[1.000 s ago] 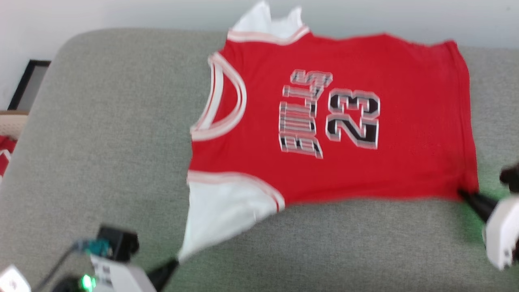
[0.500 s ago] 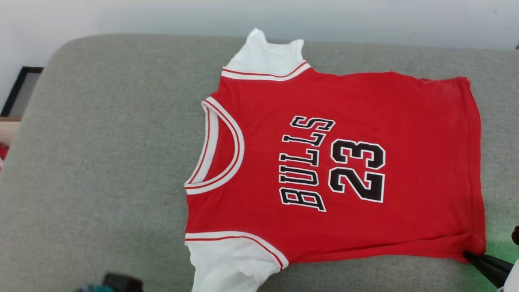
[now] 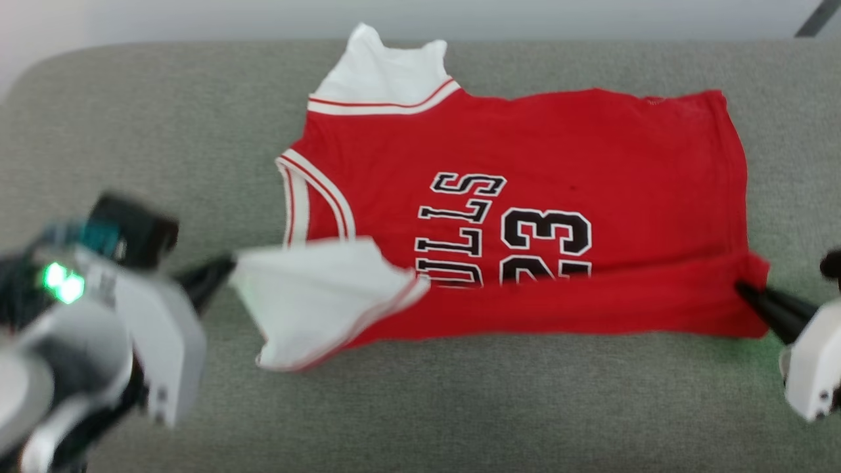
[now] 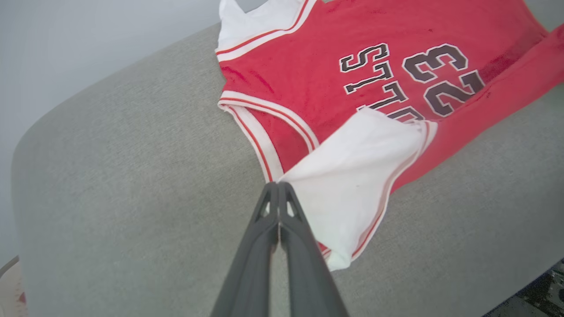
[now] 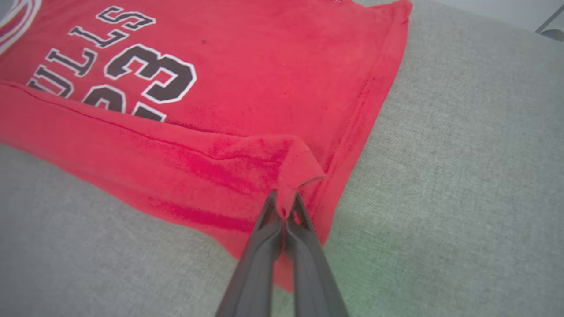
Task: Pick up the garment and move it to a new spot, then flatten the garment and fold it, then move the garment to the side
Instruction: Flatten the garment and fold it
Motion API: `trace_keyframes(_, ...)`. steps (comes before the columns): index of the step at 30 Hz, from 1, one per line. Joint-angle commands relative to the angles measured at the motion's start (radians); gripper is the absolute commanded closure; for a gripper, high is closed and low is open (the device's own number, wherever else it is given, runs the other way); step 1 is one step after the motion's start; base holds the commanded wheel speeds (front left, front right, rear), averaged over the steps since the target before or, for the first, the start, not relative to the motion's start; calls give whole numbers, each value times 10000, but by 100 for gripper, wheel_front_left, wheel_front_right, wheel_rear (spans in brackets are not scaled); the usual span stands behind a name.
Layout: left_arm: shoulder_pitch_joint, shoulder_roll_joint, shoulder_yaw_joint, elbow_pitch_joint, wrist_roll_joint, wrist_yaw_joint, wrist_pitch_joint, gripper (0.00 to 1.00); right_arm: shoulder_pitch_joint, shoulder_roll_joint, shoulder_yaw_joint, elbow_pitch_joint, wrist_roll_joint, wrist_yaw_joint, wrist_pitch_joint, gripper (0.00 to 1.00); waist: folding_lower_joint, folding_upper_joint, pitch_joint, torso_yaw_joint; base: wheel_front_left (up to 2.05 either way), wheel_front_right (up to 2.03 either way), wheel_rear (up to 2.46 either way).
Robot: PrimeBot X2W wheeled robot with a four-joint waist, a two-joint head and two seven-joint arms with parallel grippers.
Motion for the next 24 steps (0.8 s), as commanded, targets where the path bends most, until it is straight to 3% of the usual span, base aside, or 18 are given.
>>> trace_keyframes(1, -631, -421, 45, 575, 146, -482, 251, 100, -480, 123, 52, 187, -147, -11, 76, 100, 0, 0, 285, -223, 0, 0, 0)
trace_keyframes(8, -2596, -2515, -385, 3875, 351, -2345, 1104, 100, -2257, 635, 662, 1634, -364, -11, 228, 100, 0, 0, 764, -402, 0, 0, 0)
trace_keyframes(12, -3158, -3518, -723, 5788, 174, -3018, 1546, 100, -3044, 856, 1293, 2500, -295, -11, 324, 100, 0, 0, 937, -465, 0, 0, 0)
trace_keyframes(17, -3471, -4393, -967, 7538, -225, -3388, 2135, 100, -3711, 1025, 2166, 3479, -26, -12, 367, 100, 0, 0, 1050, -477, 0, 0, 0)
trace_keyframes(23, -3640, -5009, -1171, 8801, -548, -3421, 2825, 100, -4254, 1073, 3004, 4322, 507, -12, 413, 100, 0, 0, 1087, -396, 0, 0, 0)
trace_keyframes(24, -3669, -5082, -1193, 8950, -559, -3394, 2890, 96, -4337, 1066, 3109, 4442, 583, -12, 395, 100, 0, 0, 1078, -376, 0, 0, 0)
